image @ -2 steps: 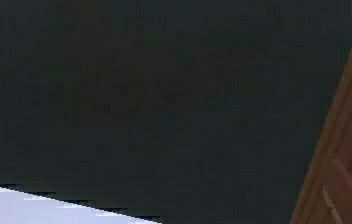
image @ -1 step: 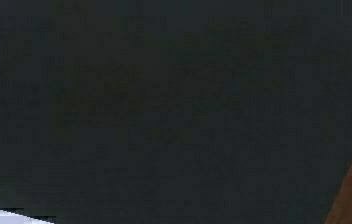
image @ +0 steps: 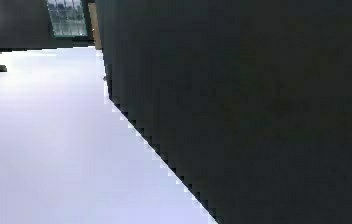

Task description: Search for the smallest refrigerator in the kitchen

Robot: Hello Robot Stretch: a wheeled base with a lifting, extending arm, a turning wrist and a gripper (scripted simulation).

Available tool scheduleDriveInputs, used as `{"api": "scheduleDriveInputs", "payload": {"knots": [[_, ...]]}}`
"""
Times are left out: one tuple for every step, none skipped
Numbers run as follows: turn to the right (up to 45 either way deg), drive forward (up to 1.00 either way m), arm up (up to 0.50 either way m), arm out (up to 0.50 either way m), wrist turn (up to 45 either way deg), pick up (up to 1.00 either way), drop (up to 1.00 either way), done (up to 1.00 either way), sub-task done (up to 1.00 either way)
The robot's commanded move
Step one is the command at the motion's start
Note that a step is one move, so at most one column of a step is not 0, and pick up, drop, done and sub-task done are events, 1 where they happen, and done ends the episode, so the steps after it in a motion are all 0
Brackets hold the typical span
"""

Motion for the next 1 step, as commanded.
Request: {"api": "scheduleDriveInputs", "payload": {"knots": [[-45.0,0.00,0.00,0.00,0.0,0.00,0.00,0.00,0.00]]}}
